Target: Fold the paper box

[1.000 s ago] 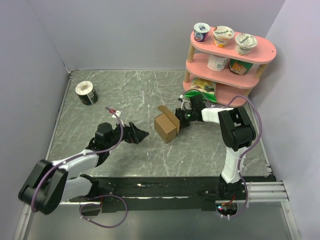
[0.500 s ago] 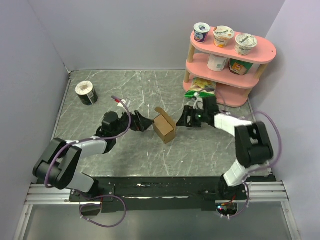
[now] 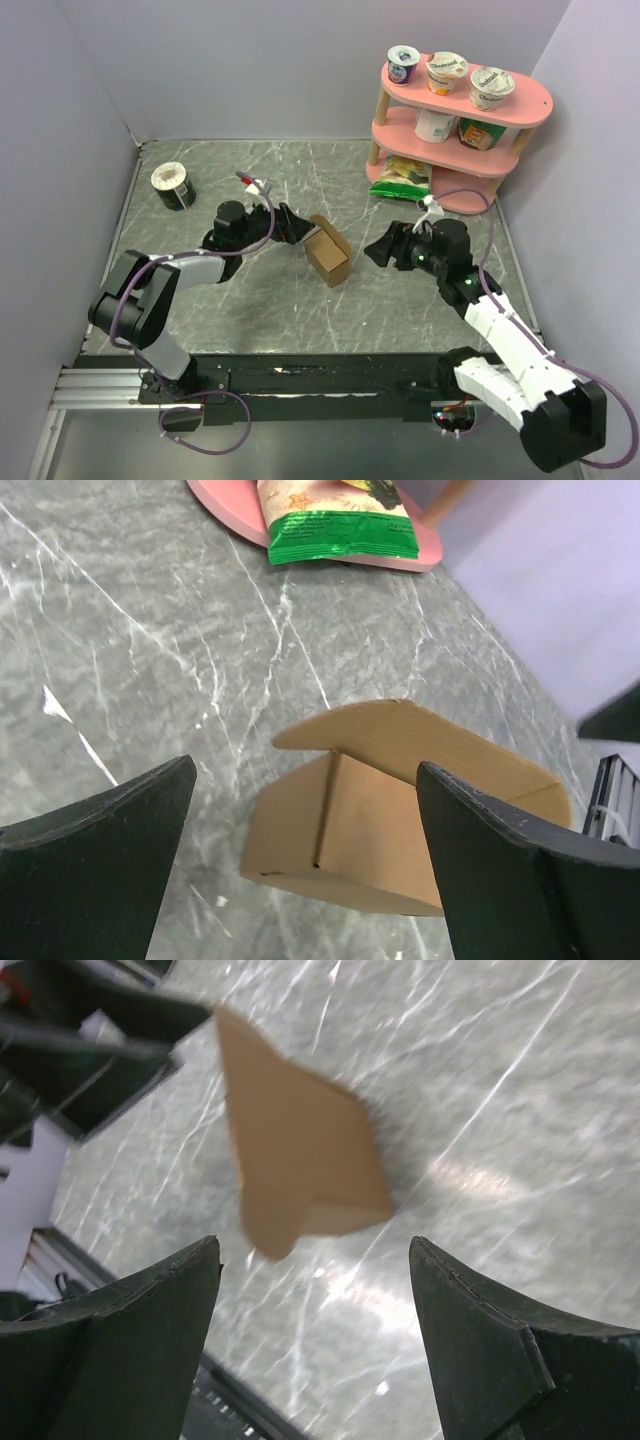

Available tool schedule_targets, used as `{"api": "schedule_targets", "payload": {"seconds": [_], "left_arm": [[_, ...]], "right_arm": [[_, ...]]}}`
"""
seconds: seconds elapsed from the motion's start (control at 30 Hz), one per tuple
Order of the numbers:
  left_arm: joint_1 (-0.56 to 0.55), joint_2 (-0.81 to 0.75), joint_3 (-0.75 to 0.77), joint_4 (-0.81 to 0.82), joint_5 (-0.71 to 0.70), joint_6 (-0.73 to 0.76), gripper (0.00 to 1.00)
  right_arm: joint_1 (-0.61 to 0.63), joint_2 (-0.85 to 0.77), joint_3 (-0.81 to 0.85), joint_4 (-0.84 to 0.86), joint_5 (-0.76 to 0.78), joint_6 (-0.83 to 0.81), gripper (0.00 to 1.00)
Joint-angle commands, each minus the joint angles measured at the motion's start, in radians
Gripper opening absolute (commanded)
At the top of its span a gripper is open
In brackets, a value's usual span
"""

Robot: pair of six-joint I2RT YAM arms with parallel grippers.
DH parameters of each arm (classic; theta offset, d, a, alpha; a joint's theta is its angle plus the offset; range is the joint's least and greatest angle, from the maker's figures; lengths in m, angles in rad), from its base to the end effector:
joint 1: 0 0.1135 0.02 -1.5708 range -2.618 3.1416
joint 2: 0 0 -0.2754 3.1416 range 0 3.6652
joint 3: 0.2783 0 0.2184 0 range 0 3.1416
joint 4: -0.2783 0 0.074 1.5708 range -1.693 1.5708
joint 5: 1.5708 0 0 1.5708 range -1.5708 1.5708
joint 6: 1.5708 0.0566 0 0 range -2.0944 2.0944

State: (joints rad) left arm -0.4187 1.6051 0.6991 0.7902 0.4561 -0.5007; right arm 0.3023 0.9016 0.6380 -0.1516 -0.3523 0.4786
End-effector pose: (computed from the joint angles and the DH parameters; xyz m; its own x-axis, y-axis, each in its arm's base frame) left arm 0.2915 -0.1570 0.2461 -0.4597 -0.2671 -0.8469 0.6202 0.5860 -0.5215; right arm 0.1697 0.0734 0.2814 -0.6093 0.2628 -0.7481 -0.3382 0.7672 0.5450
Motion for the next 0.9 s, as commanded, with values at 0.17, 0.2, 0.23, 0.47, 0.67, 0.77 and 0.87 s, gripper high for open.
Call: {"api": "schedule_targets", "payload": {"seconds": [0.17,0.2,0.23,0.47,0.67,0.77,0.87], "left_arm": [[0.032,0.007,0.034,0.021,0.07,0.037,0.99],[0.032,0.006,0.028,0.018,0.066,0.036,0.99],[0.032,0.004,0.028,0.015,0.059,0.034,0.99],[0.032,-0.054,-0.009,-0.02,0.012,0.037,0.99],[0.032,-0.102,-0.042,-0.057,-0.014,0.05,0.99],[0.032,-0.126,-0.059,-0.072,-0.033,0.053,0.99],[0.032,-0.155,-0.079,-0.08,-0.039,0.051,0.99]], "right_arm": [[0.286,0.094,0.181,-0.201,0.389,0.097,0.77],[0.322,0.114,0.205,-0.198,0.398,0.092,0.76],[0.345,0.155,0.219,-0.194,0.413,0.091,0.75],[0.416,0.304,0.302,-0.241,0.578,0.092,0.69],[0.431,0.388,0.322,-0.241,0.592,0.078,0.47],[0.434,0.413,0.33,-0.247,0.611,0.06,0.33],[0.432,0.43,0.331,-0.23,0.613,0.02,0.29]]}}
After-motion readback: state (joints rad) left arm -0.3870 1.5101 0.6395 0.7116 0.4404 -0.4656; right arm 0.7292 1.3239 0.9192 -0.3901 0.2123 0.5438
